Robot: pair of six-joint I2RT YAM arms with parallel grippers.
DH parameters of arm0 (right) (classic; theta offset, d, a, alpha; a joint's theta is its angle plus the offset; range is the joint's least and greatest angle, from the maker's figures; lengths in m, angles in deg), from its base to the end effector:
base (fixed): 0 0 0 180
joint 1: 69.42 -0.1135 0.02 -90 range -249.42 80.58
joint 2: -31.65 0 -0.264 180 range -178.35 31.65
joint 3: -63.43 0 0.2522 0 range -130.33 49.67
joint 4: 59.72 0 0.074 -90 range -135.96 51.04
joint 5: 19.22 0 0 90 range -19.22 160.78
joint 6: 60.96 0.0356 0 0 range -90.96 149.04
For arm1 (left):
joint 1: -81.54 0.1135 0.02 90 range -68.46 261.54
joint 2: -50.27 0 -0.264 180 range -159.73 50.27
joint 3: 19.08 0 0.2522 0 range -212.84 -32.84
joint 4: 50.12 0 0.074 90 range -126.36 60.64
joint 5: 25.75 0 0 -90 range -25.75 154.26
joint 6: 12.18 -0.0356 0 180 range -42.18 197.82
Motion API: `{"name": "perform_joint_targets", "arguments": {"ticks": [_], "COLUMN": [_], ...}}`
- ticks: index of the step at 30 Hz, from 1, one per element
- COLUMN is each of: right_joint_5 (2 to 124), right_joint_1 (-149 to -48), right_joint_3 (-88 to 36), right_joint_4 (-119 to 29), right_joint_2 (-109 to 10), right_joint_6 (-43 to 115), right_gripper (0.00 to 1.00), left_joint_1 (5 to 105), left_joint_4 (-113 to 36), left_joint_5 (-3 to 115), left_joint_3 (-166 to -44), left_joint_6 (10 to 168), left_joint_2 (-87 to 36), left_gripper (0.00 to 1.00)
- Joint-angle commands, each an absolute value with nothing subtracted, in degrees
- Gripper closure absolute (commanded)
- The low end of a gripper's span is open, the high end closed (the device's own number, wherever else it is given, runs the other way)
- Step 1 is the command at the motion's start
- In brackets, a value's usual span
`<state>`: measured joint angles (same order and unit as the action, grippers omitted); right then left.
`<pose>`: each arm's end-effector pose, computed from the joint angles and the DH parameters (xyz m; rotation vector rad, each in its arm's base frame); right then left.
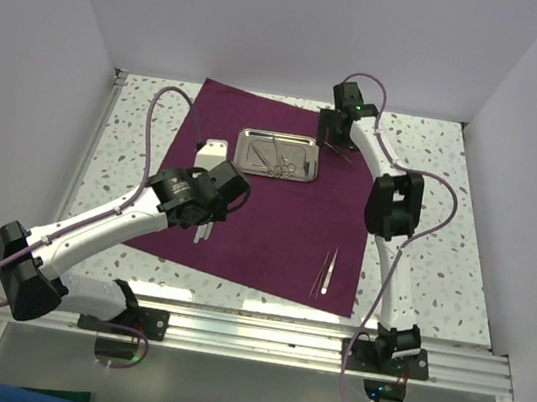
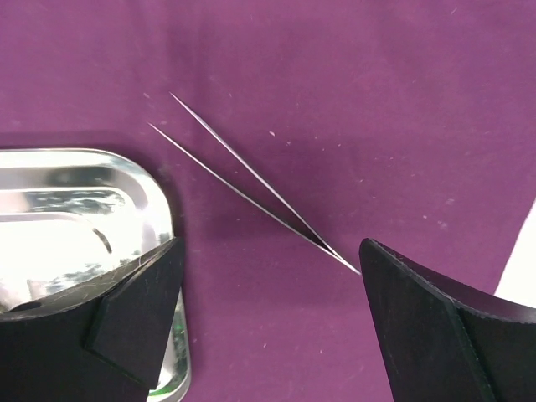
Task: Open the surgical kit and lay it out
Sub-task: Pick up the medical item from the container.
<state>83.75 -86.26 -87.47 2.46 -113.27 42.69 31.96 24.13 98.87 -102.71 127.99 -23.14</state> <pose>0.5262 0.1509 0.2012 0.0168 2.5161 -0.0749 0.1697 -0.1681 0.3184 -0.1847 2.3974 0.0588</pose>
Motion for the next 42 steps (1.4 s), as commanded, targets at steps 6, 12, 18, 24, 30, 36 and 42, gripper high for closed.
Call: {"name": "perform_joint_targets", "arguments": {"ticks": [6,12,18,24,30,36,42], "right_joint_5": [85.02,84.75,83.96,82.64,83.08,85.28,79.75], "right_joint_1": [-85.59,-84.89,-84.62,-84.62,-84.62,-83.66,-83.57], "right_joint_3": [-88.58,-90.25,-90.34,-87.01,-82.78,-85.15,-72.29], "right_joint_4": [2.03,1.77,1.85,1.68,0.97,2.55,-0.34], "right_joint_2": [-115.82,-118.11,-119.87,-119.34,-116.88,-112.51,-98.97], "right_joint_6": [41.43,41.52,42.04,43.01,43.1,43.27,49.59], "right_gripper": [0.12,0.13,0.31,0.71,1.0,1.0,1.0], "left_joint_1": [35.66,37.68,39.79,41.2,41.55,41.55,43.13], "left_joint_4": [19.89,19.89,19.89,18.83,17.78,15.41,12.16], "left_joint_5": [98.88,98.36,98.27,97.3,96.07,94.05,93.44], "left_joint_3": [-104.04,-104.03,-104.3,-104.74,-105.26,-105.44,-108.25], "left_joint_6": [123.61,122.47,121.41,119.83,118.6,117.46,115.0], "left_joint_2": [-23.03,-23.21,-23.3,-24.87,-26.81,-27.95,-30.23], "left_gripper": [0.52,0.52,0.52,0.52,0.52,0.52,0.52]}}
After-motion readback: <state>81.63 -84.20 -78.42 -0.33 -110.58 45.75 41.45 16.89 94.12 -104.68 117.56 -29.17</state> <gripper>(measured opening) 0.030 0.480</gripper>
